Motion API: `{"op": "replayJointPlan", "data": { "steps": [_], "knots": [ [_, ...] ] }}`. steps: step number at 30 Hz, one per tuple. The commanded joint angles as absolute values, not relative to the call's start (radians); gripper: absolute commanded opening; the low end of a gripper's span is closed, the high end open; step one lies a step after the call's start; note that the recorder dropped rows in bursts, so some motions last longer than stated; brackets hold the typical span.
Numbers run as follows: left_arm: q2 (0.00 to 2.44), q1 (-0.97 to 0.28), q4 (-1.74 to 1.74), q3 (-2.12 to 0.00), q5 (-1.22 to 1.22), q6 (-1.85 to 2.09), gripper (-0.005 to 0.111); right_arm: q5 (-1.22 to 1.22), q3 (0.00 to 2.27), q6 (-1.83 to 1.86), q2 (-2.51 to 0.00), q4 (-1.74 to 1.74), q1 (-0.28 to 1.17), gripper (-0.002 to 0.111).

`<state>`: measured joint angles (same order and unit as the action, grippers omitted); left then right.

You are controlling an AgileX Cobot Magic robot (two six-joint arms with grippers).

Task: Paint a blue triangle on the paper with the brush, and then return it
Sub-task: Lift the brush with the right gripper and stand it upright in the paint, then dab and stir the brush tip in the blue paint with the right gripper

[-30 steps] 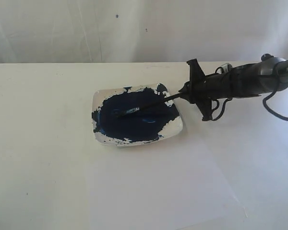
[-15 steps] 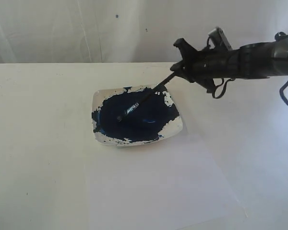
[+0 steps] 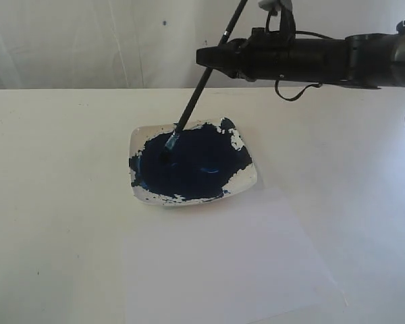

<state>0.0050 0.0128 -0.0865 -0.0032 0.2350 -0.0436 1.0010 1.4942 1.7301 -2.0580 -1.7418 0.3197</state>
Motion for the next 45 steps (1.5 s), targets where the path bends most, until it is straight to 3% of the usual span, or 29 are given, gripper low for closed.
{"op": "replayJointPlan", "data": {
  "steps": [1, 9, 15, 45],
  "knots": [
    [0.0, 0.017, -0.079, 0.0, 0.237, -0.049, 0.0, 1.07, 1.501, 1.88, -2.045, -1.744, 0.33, 0.0],
    [0.0, 0.017, -0.079, 0.0, 0.237, -0.049, 0.0, 1.207, 1.501, 2.084, -2.013, -1.678, 0.33, 0.0],
    [0.0, 0.017, -0.079, 0.0, 0.237, -0.049, 0.0, 1.136, 1.501, 2.003, -1.968, -1.52, 0.33, 0.0],
    [0.0, 0.017, -0.079, 0.0, 0.237, -0.049, 0.0, 0.847, 1.501, 1.993, -2.005, -1.476, 0.4, 0.0]
  ]
}}
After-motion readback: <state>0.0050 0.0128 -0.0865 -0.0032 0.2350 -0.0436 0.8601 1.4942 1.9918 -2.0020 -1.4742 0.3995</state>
